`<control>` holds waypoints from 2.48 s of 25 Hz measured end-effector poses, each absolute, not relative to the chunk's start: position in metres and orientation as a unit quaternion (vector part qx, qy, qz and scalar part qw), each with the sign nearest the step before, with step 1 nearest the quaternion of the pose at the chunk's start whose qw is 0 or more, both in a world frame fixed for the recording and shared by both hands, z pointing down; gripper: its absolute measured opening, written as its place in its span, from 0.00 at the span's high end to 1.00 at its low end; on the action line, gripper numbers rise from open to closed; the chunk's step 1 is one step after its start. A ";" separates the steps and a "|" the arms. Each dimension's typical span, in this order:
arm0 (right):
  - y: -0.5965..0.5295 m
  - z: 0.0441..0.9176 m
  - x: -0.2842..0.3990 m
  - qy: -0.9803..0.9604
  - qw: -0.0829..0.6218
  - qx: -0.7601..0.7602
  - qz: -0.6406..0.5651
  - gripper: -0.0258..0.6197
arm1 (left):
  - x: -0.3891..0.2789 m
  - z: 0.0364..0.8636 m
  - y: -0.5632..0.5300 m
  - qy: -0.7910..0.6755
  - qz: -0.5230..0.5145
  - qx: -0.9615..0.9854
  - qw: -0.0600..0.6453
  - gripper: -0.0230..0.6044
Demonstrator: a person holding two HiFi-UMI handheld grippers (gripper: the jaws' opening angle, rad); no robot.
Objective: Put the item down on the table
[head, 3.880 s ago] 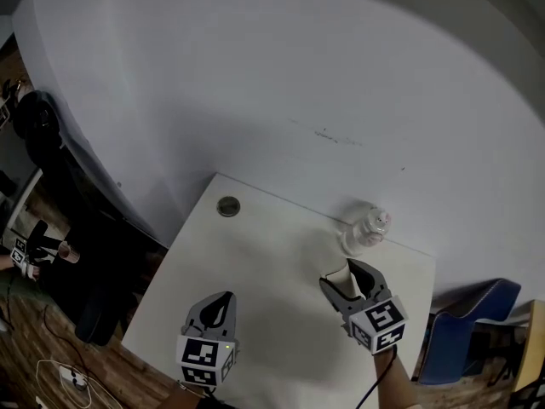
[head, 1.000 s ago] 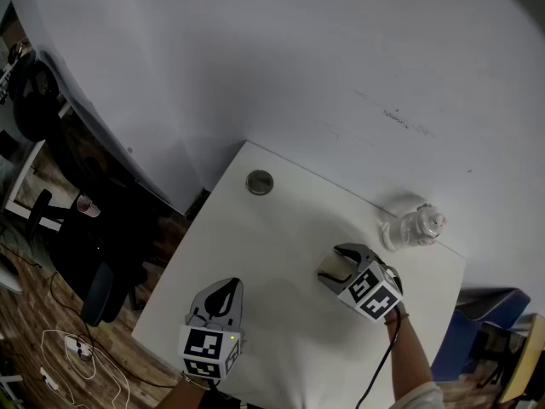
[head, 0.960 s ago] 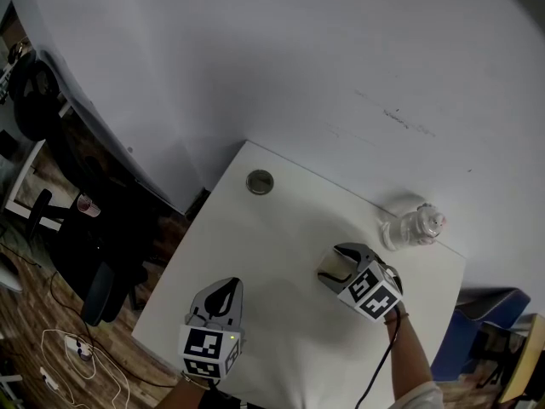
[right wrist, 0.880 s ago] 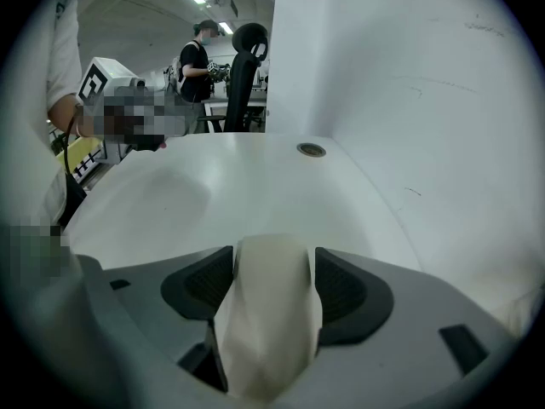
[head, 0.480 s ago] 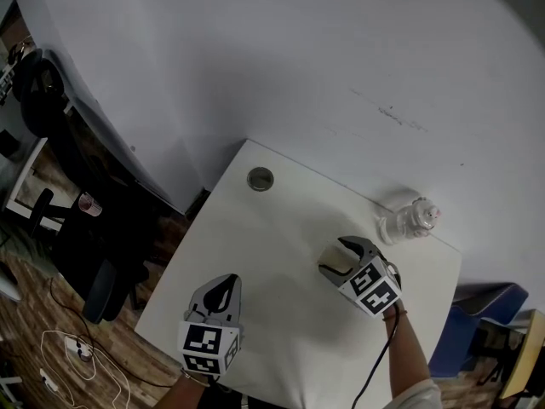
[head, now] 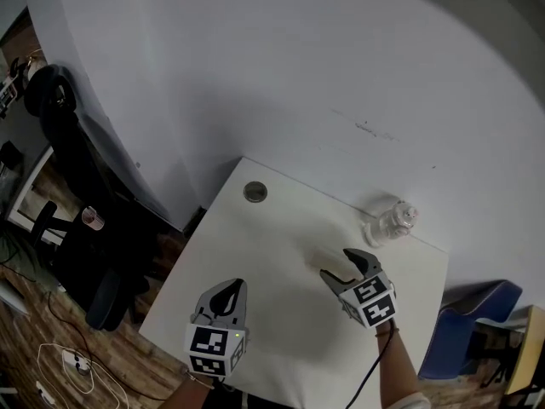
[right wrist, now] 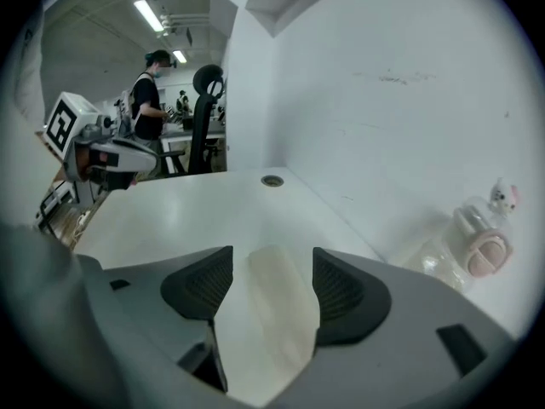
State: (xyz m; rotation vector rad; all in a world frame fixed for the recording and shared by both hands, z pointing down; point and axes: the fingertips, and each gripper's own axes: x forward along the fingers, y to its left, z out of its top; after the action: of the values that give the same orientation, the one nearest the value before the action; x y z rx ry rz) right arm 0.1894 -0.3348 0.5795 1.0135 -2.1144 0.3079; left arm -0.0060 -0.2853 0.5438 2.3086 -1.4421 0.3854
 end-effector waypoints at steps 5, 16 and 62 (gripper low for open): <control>-0.322 0.546 0.205 -0.807 0.326 0.474 0.134 0.49 | 0.001 0.525 -0.279 -0.511 0.123 0.831 0.183 0.94; -0.266 0.471 0.277 -0.702 0.175 0.675 0.148 0.70 | 0.028 0.468 -0.278 -0.494 0.085 0.854 0.142 0.94; -0.175 0.402 0.323 -0.608 0.087 0.780 0.124 0.91 | 0.073 0.409 -0.281 -0.450 0.083 0.884 0.096 0.94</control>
State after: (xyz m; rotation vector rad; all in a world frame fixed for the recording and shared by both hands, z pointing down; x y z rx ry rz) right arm 0.3225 -0.1753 0.4020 2.3218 -1.8091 0.3689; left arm 0.0726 -0.2806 0.4094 2.6195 -1.3341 0.2472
